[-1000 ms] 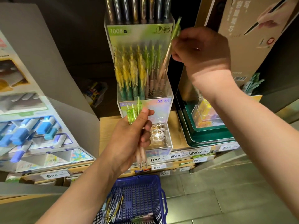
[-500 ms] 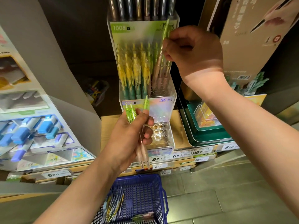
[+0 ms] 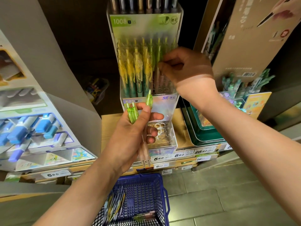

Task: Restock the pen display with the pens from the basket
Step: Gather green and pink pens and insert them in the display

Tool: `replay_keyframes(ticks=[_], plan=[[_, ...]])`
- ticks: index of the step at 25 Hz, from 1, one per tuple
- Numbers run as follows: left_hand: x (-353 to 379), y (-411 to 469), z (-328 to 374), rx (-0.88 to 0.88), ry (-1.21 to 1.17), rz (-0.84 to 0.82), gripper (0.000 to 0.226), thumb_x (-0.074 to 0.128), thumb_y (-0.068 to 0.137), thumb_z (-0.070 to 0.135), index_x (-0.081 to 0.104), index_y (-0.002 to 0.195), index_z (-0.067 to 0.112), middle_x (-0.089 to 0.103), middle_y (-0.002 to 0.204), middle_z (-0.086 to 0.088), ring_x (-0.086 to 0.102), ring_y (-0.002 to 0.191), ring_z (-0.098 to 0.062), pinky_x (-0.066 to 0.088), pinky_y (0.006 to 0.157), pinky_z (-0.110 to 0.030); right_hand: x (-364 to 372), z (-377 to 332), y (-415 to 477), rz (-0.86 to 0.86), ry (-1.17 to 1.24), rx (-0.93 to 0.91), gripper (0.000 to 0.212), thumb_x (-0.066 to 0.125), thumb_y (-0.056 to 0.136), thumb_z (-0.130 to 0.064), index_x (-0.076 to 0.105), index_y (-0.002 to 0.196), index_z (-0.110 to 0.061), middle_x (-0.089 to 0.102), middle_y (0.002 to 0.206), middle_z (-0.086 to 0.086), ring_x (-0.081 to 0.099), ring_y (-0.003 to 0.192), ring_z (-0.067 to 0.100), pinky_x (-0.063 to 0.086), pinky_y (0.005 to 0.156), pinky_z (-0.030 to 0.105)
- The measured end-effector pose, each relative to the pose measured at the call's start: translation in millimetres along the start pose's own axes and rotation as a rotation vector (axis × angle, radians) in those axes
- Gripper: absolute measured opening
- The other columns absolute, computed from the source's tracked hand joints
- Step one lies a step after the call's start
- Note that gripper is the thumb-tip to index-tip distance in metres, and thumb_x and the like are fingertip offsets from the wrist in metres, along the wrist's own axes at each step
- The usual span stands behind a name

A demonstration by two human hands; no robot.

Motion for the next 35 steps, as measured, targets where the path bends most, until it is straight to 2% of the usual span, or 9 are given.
replay_keyframes(ticks=[4,8,11,13,15,18,22,29,35], plan=[[1,2,-1,0.032,0.023,0.01,0.023,0.054,0.103,0.035,0.053,0.117,0.018,0.072,0.092,-0.004,0.05,0.056,-0.011,0.043,0.051,-0.022,-1,3,-5,-0.049,-0.088,0.035,0.013,0.069,0.092,-0.029,0.076,0.101,-0.023,0.074,0.086,-0.009,0.069,0.079,0.008,0.053,0.076,0.019],[4,3,0,0.085,0.045,-0.007,0.014,0.054,0.103,0.029,0.054,0.112,0.018,0.066,0.085,-0.001,0.046,0.056,-0.01,0.039,0.05,-0.022,-1,8,-35,-0.225,0.111,0.209,0.023,0.07,0.09,-0.044,0.074,0.083,-0.023,0.073,0.064,-0.002,0.06,0.047,0.009,0.049,0.047,0.023],[7,3,-1,0.12,0.096,-0.048,0.009,0.057,0.101,0.029,0.065,0.103,0.024,0.065,0.087,-0.002,0.046,0.058,-0.01,0.039,0.051,-0.024,4,12,-57,-0.378,0.239,0.244,0.013,0.078,0.085,-0.037,0.076,0.084,-0.024,0.073,0.067,-0.008,0.06,0.052,-0.002,0.044,0.051,0.01],[8,2,-2,0.122,0.099,-0.067,0.011,0.057,0.1,0.031,0.068,0.099,0.027,0.066,0.089,-0.003,0.048,0.059,-0.01,0.042,0.052,-0.024,4,12,-61,-0.389,0.387,0.288,0.01,0.08,0.085,-0.026,0.075,0.092,-0.02,0.072,0.067,-0.01,0.061,0.054,0.003,0.045,0.051,0.009],[10,2,-5,0.079,0.098,-0.083,0.016,0.056,0.101,0.034,0.069,0.101,0.026,0.07,0.093,-0.007,0.054,0.061,-0.014,0.05,0.056,-0.029,4,12,-61,-0.378,0.404,0.316,0.011,0.079,0.086,-0.024,0.075,0.095,-0.018,0.073,0.07,-0.009,0.063,0.06,0.014,0.053,0.054,0.017],[13,3,-8,-0.026,0.078,-0.026,0.028,0.054,0.1,0.042,0.063,0.11,0.017,0.074,0.092,-0.01,0.057,0.057,-0.016,0.055,0.055,-0.031,-5,10,-49,-0.253,0.385,0.317,0.006,0.075,0.09,-0.018,0.075,0.084,-0.018,0.075,0.074,0.004,0.068,0.071,0.02,0.063,0.08,0.038],[12,4,-5,-0.076,0.062,0.041,0.029,0.059,0.099,0.045,0.055,0.103,0.017,0.057,0.072,-0.001,0.033,0.045,-0.01,0.034,0.041,-0.021,-38,1,-12,0.024,0.531,0.213,0.02,0.072,0.092,-0.013,0.071,0.078,-0.027,0.076,0.072,-0.003,0.075,0.074,0.018,0.063,0.072,0.029],[16,6,-8,-0.163,-0.121,0.031,0.018,0.038,0.098,0.018,0.03,0.114,0.015,0.049,0.072,-0.002,0.03,0.047,-0.011,0.026,0.039,-0.022,-46,-12,15,0.178,0.244,-0.08,0.012,0.068,0.091,-0.022,0.07,0.084,-0.031,0.072,0.074,-0.011,0.074,0.075,0.016,0.061,0.078,0.035],[21,4,-6,-0.116,-0.15,-0.009,0.009,0.041,0.1,0.013,0.036,0.107,0.017,0.05,0.079,-0.007,0.031,0.049,-0.012,0.026,0.043,-0.022,-23,-10,8,-0.009,-0.175,-0.079,0.019,0.067,0.094,-0.034,0.074,0.109,-0.025,0.072,0.095,-0.012,0.068,0.091,0.008,0.05,0.089,0.021]])
Point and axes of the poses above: each hand's wrist, its own y-axis towards the middle knuckle, its own x-axis out of the palm, z = x × y, the point moved 2 cm from there along y, towards the middle knuckle
